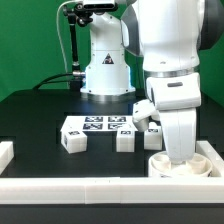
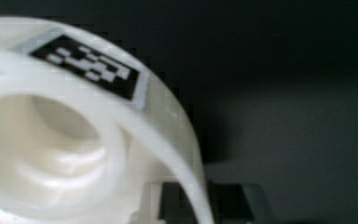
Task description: Assemble stool
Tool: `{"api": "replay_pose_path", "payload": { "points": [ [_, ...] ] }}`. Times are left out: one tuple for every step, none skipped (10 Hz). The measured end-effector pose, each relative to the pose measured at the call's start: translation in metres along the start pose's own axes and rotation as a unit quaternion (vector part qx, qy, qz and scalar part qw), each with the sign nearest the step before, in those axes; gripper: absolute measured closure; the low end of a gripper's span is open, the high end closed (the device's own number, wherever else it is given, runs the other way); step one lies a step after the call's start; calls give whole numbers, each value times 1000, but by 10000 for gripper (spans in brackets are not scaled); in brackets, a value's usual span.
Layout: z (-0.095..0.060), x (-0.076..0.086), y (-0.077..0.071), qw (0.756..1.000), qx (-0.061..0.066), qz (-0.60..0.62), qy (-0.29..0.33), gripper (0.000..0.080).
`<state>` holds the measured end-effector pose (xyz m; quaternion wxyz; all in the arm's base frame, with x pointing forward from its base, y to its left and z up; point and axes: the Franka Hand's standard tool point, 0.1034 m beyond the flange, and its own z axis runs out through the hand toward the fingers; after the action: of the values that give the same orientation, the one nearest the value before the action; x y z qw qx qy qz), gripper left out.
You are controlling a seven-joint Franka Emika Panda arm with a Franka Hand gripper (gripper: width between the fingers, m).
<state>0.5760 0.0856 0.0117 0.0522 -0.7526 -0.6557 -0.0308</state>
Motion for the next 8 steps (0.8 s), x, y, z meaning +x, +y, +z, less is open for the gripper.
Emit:
{"api": "replay_pose_path", "payload": {
  "points": [
    [0,0,0,1000,0,0,0,768],
    [0,0,0,1000,0,0,0,737],
    [0,-1,0,1000,0,1,0,546],
    [-1,-1,0,1000,0,1,0,546],
    [-6,-3,-1,1000,-3,4,-1,363],
    [-14,-1,-2,1000,-7,11,-2,234],
    [-24,1,-4,1000,-6,21,-4,234],
    [-34,1,-2,1000,-7,23,-6,167]
  ]
}}
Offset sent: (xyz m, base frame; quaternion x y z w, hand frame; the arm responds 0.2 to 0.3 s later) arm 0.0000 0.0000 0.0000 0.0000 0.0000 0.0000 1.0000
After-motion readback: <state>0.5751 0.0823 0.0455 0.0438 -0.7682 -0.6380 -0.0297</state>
